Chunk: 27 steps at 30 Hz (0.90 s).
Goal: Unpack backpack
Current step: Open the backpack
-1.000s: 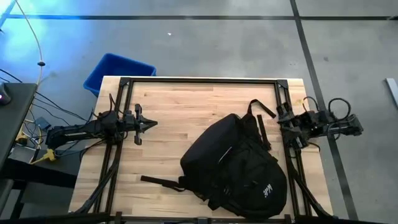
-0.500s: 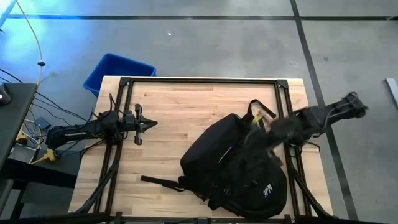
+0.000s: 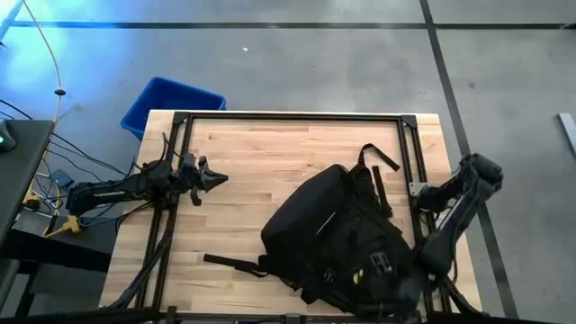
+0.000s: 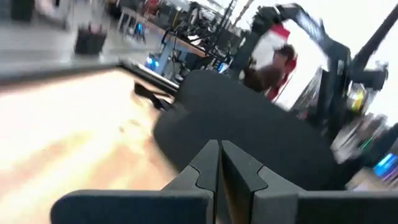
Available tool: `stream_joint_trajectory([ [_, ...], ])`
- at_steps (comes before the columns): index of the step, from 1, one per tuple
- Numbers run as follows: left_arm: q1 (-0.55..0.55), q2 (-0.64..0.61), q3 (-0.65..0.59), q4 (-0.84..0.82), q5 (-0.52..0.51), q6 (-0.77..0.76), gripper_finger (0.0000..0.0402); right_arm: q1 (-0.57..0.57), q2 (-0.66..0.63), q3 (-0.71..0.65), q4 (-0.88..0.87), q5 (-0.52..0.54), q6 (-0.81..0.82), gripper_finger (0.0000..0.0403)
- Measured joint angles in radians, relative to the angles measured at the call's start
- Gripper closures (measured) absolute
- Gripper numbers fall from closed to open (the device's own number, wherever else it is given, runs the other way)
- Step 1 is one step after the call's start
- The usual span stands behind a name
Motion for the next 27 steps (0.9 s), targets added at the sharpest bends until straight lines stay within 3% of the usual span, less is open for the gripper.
stream_joint_trajectory([
  [7,0.000,0.000,0.000,0.002,-0.048,-0.083,0.0402,0.031,0.177,0.005,0.066,0.022,0.056,0.0152],
  [11,0.000,0.000,0.000,0.003,-0.051,-0.157,0.0402,0.032,0.255,0.007,0.144,0.065,0.076,0.0152],
  [15,0.000,0.000,0.000,0.007,-0.072,-0.228,0.0402,0.015,0.304,0.004,0.151,0.188,0.169,0.0170],
  [19,-0.003,0.000,0.000,0.013,-0.100,-0.258,0.0402,-0.026,0.330,0.003,0.146,0.340,0.283,0.0213],
  [22,-0.018,0.000,0.000,0.019,-0.125,-0.267,0.0402,-0.053,0.332,0.000,0.122,0.427,0.322,0.0278],
  [25,-0.048,0.002,0.000,0.040,-0.159,-0.275,0.0402,-0.083,0.329,0.000,0.105,0.458,0.308,0.0367],
  [27,-0.068,0.001,0.000,0.062,-0.183,-0.275,0.0402,-0.099,0.330,0.022,0.068,0.458,0.263,0.0389],
])
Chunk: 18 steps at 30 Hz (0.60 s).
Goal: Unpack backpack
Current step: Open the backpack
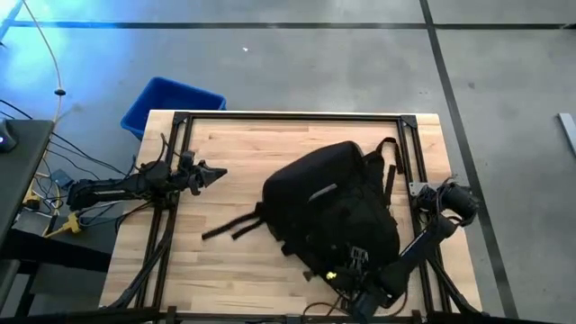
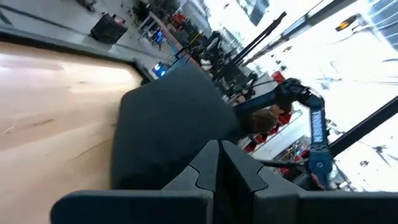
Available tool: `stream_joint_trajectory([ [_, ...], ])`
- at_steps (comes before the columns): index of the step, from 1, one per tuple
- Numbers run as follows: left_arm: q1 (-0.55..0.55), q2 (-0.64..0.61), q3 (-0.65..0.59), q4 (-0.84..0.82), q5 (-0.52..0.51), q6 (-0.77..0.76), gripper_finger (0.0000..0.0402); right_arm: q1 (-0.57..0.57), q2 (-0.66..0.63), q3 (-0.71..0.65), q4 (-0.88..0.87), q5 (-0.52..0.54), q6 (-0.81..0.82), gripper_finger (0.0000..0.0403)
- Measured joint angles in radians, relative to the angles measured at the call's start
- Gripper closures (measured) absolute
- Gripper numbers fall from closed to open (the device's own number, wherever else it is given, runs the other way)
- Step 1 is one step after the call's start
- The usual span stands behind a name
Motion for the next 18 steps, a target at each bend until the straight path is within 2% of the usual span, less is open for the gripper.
stream_joint_trajectory([
  [4,-0.039,0.003,0.000,0.008,-0.050,0.018,0.0402,-0.030,0.000,0.131,-0.179,0.037,-0.049,0.0398],
  [11,-0.075,0.003,0.000,0.009,-0.090,0.035,0.0402,-0.053,-0.003,0.438,-0.541,0.185,-0.105,0.0401],
  [18,-0.098,0.005,0.000,0.010,-0.093,0.035,0.0402,-0.127,-0.004,0.647,-0.736,0.352,-0.215,0.0402],
])
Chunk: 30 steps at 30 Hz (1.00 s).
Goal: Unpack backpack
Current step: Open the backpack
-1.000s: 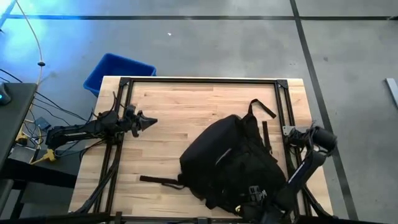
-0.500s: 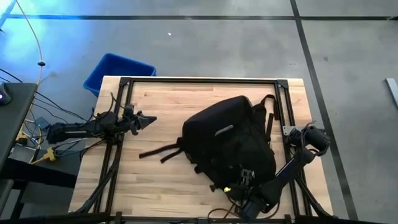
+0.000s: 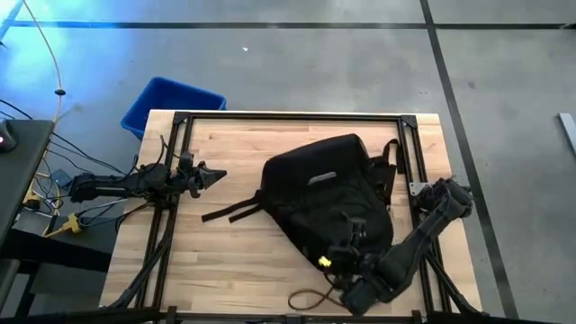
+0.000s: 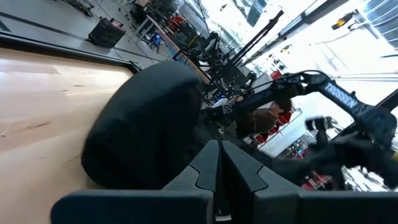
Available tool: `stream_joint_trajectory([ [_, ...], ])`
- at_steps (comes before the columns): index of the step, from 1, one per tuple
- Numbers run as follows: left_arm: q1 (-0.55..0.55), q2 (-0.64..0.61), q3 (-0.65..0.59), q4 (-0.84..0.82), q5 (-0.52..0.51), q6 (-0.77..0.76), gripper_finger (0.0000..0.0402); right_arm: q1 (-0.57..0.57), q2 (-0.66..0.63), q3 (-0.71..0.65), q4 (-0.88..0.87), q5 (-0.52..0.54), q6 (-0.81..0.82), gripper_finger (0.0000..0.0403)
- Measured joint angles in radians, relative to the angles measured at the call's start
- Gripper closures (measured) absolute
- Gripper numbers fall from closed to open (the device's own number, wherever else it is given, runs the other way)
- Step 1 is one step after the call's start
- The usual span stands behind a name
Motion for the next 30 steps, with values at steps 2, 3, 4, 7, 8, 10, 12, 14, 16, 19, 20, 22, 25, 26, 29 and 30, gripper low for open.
stream_joint_trajectory([
  [2,-0.007,0.000,0.000,0.000,-0.001,0.000,0.0402,-0.041,0.000,0.053,0.003,0.049,-0.081,0.0402],
  [3,-0.011,0.000,0.000,0.000,-0.001,0.000,0.0402,-0.064,0.000,0.080,0.007,0.065,-0.131,0.0402],
  [4,-0.015,0.000,0.000,0.000,0.000,-0.001,0.0402,-0.087,0.000,0.105,0.017,0.078,-0.182,0.0402],
  [7,-0.031,0.001,0.000,0.000,0.017,-0.018,0.0402,-0.160,-0.002,0.155,0.089,0.101,-0.343,0.0403],
  [8,-0.039,0.002,0.000,-0.001,0.036,-0.022,0.0402,-0.185,-0.003,0.159,0.132,0.100,-0.412,0.0403],
  [10,-0.057,0.009,0.000,0.001,0.090,-0.003,0.0402,-0.234,-0.003,0.159,0.230,0.085,-0.563,0.0403],
  [12,-0.086,0.017,0.000,0.018,0.135,0.061,0.0402,-0.283,-0.002,0.136,0.358,0.034,-0.705,0.0403],
  [14,-0.129,0.030,0.000,0.059,0.159,0.122,0.0402,-0.330,-0.001,0.100,0.484,-0.041,-0.802,0.0403],
  [16,-0.176,0.043,0.000,0.127,0.163,0.183,0.0402,-0.374,0.000,0.048,0.613,-0.118,-0.870,0.0403],
  [19,-0.240,0.051,0.001,0.235,0.163,0.271,0.0402,-0.430,0.001,-0.045,0.798,-0.216,-0.935,0.0403],
  [20,-0.257,0.053,0.007,0.245,0.160,0.295,0.0402,-0.445,0.001,-0.082,0.862,-0.251,-0.950,0.0403],
  [22,-0.290,0.056,0.020,0.241,0.148,0.332,0.0402,-0.471,0.001,-0.164,0.983,-0.302,-0.963,0.0403],
  [25,-0.332,0.082,0.026,0.237,0.120,0.379,0.0402,-0.497,0.001,-0.294,1.145,-0.362,-0.965,0.0403],
  [26,-0.345,0.096,0.026,0.235,0.106,0.399,0.0402,-0.505,0.001,-0.337,1.203,-0.394,-0.961,0.0403],
  [29,-0.378,0.162,0.026,0.248,0.068,0.445,0.0402,-0.525,0.001,-0.459,1.366,-0.468,-0.929,0.0403],
  [30,-0.387,0.193,0.026,0.267,0.059,0.453,0.0402,-0.529,0.001,-0.494,1.410,-0.479,-0.919,0.0403],
])
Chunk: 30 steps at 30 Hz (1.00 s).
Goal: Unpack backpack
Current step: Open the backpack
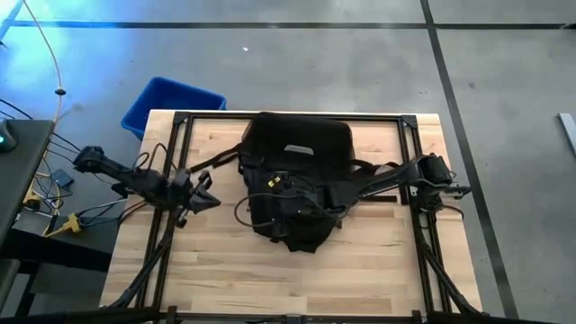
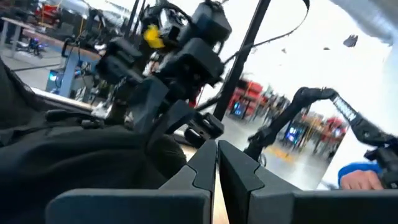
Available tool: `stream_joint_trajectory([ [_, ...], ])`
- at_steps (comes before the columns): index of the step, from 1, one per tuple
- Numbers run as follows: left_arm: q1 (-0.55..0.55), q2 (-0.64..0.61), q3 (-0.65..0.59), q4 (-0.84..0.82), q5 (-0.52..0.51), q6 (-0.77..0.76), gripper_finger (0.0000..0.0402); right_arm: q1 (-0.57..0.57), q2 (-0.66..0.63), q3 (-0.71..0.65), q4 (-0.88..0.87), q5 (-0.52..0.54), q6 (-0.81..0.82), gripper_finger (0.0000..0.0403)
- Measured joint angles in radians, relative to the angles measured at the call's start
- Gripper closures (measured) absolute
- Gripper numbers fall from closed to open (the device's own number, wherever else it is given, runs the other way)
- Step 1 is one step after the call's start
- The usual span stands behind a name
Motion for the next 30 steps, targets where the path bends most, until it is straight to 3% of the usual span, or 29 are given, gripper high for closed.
stream_joint_trajectory([
  [7,-0.060,0.298,0.006,0.221,-0.011,0.048,0.0401,-0.007,-0.001,-0.125,0.133,-0.027,0.020,0.0402],
  [13,-0.086,0.619,0.148,0.238,-0.124,0.199,0.0400,0.006,-0.002,-0.123,0.092,-0.057,0.016,0.0402],
  [16,-0.092,0.760,0.272,0.154,-0.180,0.300,0.0400,0.056,-0.002,-0.078,-0.055,-0.022,-0.024,0.0402],
  [21,-0.106,0.973,0.505,-0.122,-0.262,0.359,0.0400,0.190,-0.002,0.040,-0.425,0.075,-0.045,0.0402],
  [25,-0.123,1.127,0.676,-0.312,-0.302,0.359,0.0400,0.302,-0.002,0.120,-0.719,0.134,0.042,0.0402],
  [30,-0.133,1.294,0.818,-0.387,-0.304,0.301,0.0379,0.384,-0.002,0.139,-0.867,0.237,0.201,0.0402],
])
